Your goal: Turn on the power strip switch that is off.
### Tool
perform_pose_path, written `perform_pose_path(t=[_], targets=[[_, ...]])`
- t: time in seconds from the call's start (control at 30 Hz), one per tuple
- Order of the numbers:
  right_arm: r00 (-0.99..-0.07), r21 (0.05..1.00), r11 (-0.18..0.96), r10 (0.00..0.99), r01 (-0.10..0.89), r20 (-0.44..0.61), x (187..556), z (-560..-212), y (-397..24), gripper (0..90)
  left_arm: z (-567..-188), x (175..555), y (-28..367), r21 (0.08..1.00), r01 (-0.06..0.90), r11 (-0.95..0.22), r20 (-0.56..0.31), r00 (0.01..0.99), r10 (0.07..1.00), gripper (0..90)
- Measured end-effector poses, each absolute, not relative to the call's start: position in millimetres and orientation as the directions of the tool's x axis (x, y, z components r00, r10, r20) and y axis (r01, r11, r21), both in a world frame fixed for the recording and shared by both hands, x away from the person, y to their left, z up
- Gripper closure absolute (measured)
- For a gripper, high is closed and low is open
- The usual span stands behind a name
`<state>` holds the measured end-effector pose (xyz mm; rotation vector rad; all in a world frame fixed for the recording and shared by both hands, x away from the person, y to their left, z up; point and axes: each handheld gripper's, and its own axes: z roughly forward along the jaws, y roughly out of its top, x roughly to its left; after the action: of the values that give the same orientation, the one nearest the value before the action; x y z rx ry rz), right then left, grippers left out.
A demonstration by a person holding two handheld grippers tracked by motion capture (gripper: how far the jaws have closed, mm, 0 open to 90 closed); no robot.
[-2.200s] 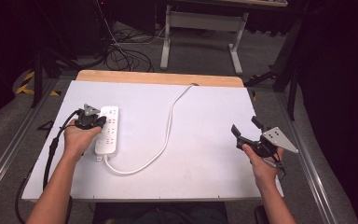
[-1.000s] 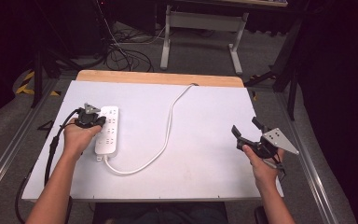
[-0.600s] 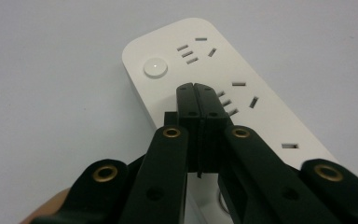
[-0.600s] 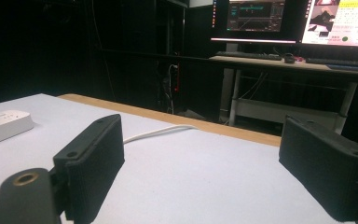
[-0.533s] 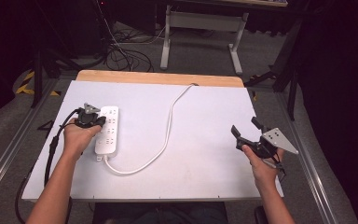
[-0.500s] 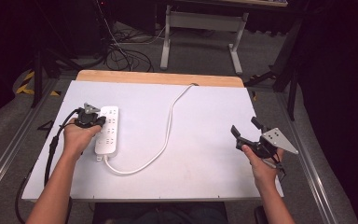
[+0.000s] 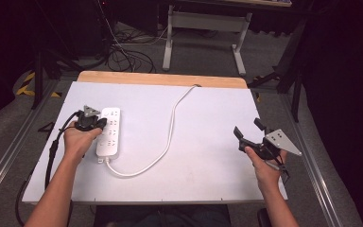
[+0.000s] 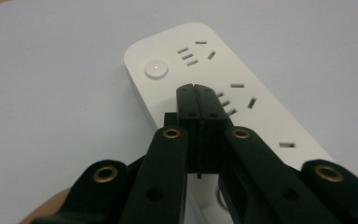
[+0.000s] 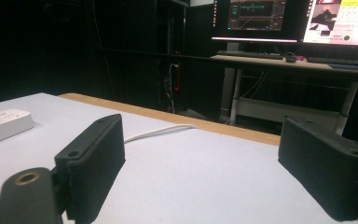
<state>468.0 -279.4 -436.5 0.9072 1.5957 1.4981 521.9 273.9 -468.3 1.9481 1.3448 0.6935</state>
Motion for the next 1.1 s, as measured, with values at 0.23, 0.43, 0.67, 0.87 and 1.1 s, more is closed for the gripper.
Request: perform_pose_path(t=[0.23,0.43,0.67,0.87,1.1], targets=[[-0.466,0.998,0.062,0.883,0.005,-0.053,469,-437,-279,15.0,-468,522,275,0.779,0.579,-0.240,0.054,0.319,0.946,90.0],[-0.469,0.998,0.060,0.882,0.007,-0.049,470,-437,-278,15.0,-468,521,285,0.811,0.557,-0.177,0.010,0.289,0.957,89.9],[-0.475,0.998,0.060,0.879,0.010,-0.048,471,-438,-278,14.9,-453,509,289,0.887,0.442,-0.133,0.001,0.286,0.958,89.9],[-0.474,0.999,0.053,0.879,0.005,-0.045,470,-437,-278,14.9,-437,481,290,0.936,0.337,-0.102,-0.004,0.300,0.954,89.0],[-0.478,0.999,0.045,0.878,0.004,-0.038,469,-436,-279,14.9,-430,461,290,0.960,0.267,-0.081,0.002,0.281,0.960,88.6]])
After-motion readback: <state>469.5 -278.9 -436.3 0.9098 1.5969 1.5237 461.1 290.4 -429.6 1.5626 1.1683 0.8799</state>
